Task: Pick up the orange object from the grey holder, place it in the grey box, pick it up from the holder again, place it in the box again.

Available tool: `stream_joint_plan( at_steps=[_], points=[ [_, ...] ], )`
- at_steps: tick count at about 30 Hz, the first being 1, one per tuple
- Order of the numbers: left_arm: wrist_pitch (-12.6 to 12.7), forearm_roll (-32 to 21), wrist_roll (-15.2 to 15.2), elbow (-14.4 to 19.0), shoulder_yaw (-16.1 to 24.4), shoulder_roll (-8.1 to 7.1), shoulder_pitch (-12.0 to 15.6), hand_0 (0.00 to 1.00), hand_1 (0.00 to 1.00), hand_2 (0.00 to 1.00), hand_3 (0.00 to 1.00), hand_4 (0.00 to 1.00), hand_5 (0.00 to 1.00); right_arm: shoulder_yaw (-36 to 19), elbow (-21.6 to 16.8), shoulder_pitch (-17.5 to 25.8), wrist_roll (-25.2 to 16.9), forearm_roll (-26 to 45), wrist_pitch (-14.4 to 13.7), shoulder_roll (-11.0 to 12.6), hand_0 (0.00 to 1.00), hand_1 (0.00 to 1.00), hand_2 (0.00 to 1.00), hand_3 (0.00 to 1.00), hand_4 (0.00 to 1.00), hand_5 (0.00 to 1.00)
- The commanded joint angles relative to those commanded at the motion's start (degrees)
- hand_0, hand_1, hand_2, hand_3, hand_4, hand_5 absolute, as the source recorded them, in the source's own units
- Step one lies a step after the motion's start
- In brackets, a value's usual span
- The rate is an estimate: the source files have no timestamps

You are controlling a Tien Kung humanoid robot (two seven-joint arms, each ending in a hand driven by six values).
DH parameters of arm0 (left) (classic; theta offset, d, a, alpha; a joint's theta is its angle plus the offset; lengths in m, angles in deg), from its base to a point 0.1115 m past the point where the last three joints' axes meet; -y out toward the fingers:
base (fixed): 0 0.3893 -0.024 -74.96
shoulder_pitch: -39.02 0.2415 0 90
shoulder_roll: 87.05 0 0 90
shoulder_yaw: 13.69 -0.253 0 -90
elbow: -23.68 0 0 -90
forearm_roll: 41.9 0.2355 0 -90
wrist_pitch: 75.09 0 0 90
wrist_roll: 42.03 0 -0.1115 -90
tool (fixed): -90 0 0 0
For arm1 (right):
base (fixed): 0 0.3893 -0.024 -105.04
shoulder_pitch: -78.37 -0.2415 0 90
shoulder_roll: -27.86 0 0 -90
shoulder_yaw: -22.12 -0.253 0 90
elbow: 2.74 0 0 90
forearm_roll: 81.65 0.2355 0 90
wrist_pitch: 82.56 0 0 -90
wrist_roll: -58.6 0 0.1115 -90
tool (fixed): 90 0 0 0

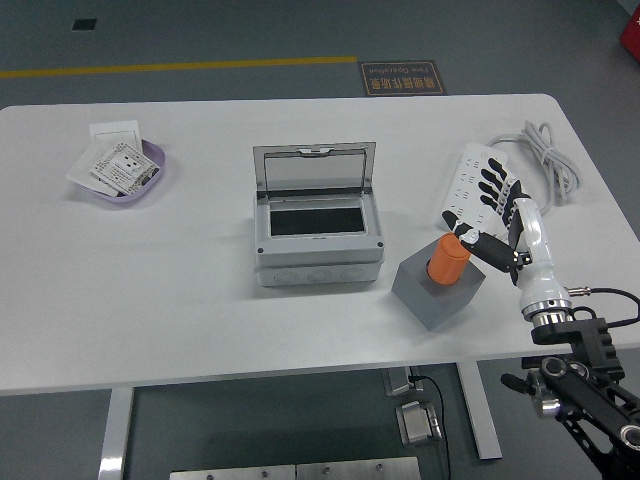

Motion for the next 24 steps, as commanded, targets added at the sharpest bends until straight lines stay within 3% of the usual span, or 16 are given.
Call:
stream_joint_plan(
  at_steps=[11,12,24],
  points=[
    [0.0,0.3,0.0,0.0,0.2,0.18,-0.1,0.650,0.690,0.599,0.599,0.586,0.151,3.5,3.0,-0.8,-1.0,2.1,0.4,-0.7,0.847,0.867,0.868,0.951,0.889,0.230],
    [0.0,0.4,0.0,0.0,0.3,0.19,-0.1,0.650,0.690,0.598,0.599,0.584,0.147,3.9,3.2,-0.9,-1.1,2.3,0.4,-0.8,0.828,0.840,0.822,0.916,0.891,0.237],
    [0.1,1.0,0.1,0.0,0.7,0.34,-0.1,0.648,0.692,0.598,0.597,0.581,0.142,6.9,5.1,-1.2,-2.8,5.1,0.3,-1.3,0.788,0.792,0.776,0.873,0.892,0.249]
  ],
)
